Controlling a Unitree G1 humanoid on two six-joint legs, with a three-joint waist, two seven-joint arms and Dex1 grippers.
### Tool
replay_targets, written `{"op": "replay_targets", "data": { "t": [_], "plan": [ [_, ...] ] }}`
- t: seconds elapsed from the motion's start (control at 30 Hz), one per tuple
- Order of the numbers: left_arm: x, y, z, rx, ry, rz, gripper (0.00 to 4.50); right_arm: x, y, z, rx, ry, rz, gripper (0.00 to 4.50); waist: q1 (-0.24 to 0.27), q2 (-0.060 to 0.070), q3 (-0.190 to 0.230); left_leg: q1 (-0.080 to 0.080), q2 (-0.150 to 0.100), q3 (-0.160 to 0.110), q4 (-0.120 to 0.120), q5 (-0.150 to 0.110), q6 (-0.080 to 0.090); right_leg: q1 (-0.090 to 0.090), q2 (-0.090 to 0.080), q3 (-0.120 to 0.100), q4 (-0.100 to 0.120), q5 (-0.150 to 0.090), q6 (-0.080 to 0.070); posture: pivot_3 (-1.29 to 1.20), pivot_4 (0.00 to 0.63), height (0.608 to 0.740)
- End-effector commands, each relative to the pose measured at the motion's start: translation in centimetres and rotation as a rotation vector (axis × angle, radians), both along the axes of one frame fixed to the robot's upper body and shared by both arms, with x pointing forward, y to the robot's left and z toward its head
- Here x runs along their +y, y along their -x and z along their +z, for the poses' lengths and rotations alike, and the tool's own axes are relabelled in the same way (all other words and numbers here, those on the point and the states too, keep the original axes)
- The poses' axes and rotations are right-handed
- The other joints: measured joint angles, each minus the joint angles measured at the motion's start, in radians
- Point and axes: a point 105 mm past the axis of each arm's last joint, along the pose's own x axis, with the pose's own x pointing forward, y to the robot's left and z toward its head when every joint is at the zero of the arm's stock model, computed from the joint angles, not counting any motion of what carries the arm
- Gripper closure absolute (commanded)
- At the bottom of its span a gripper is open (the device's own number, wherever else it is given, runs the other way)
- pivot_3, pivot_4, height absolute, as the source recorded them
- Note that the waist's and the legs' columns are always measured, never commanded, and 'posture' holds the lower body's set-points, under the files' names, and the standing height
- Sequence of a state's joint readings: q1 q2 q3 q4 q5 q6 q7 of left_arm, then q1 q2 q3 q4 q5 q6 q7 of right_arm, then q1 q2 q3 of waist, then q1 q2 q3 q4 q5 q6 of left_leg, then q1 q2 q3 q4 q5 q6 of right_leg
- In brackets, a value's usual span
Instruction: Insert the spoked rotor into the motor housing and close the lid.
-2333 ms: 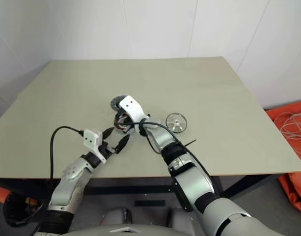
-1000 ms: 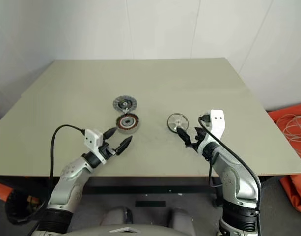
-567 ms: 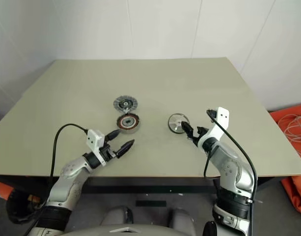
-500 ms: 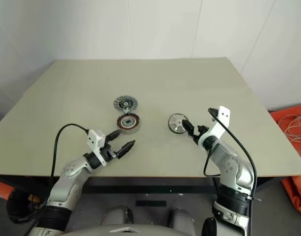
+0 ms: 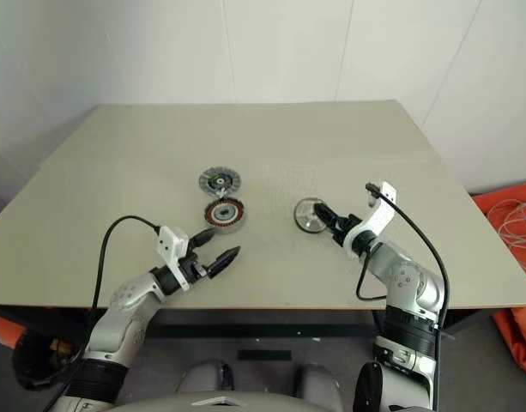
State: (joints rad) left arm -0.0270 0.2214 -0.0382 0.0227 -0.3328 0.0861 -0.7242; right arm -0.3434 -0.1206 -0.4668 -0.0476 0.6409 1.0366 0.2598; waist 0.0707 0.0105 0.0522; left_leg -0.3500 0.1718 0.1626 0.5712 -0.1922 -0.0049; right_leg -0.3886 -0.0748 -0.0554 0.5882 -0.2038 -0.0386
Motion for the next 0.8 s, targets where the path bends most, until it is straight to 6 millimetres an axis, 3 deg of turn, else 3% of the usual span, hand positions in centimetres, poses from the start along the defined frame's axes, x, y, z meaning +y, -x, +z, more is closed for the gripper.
{"op": "replay_targets", "data": {
  "t": [0.03, 0.27, 0.57, 0.8],
  "plan": [
    [-0.2, -0.3, 1.6, -0.058, 0.013, -0.005, 0.0, 1.0, -0.2, 1.3, -0.038, -0.049, 0.055, 0.03, 0.0, 0.0, 0.0, 0.0, 0.0, 0.0, 0.0, 0.0, 0.0, 0.0, 0.0, 0.0, 0.0, 0.0, 0.0, 0.0, 0.0, 0.74],
    [-0.2, -0.5, 1.6, -0.061, 0.011, 0.001, 0.0, 1.1, -0.7, 1.1, -0.036, -0.03, 0.043, 0.03, 0.0, 0.0, 0.0, 0.0, 0.0, 0.0, 0.0, 0.0, 0.0, 0.0, 0.0, 0.0, 0.0, 0.0, 0.0, 0.0, 0.0, 0.74],
    [0.2, -0.6, 1.2, -0.051, 0.014, 0.012, 0.0, -1.3, -2.1, 1.8, -0.107, 0.003, -0.102, 0.03, 0.0, 0.0, 0.0, 0.0, 0.0, 0.0, 0.0, 0.0, 0.0, -0.001, 0.0, 0.0, 0.0, 0.0, 0.0, 0.0, 0.0, 0.74],
    [0.3, -0.4, 1.0, -0.05, 0.015, 0.016, 0.0, -1.3, -2.1, 1.3, -0.077, 0.037, -0.085, 0.03, 0.0, 0.0, 0.0, 0.0, 0.0, 0.0, 0.0, 0.0, 0.0, 0.0, 0.0, 0.0, 0.0, 0.0, 0.0, 0.0, 0.0, 0.74]
  ]
}}
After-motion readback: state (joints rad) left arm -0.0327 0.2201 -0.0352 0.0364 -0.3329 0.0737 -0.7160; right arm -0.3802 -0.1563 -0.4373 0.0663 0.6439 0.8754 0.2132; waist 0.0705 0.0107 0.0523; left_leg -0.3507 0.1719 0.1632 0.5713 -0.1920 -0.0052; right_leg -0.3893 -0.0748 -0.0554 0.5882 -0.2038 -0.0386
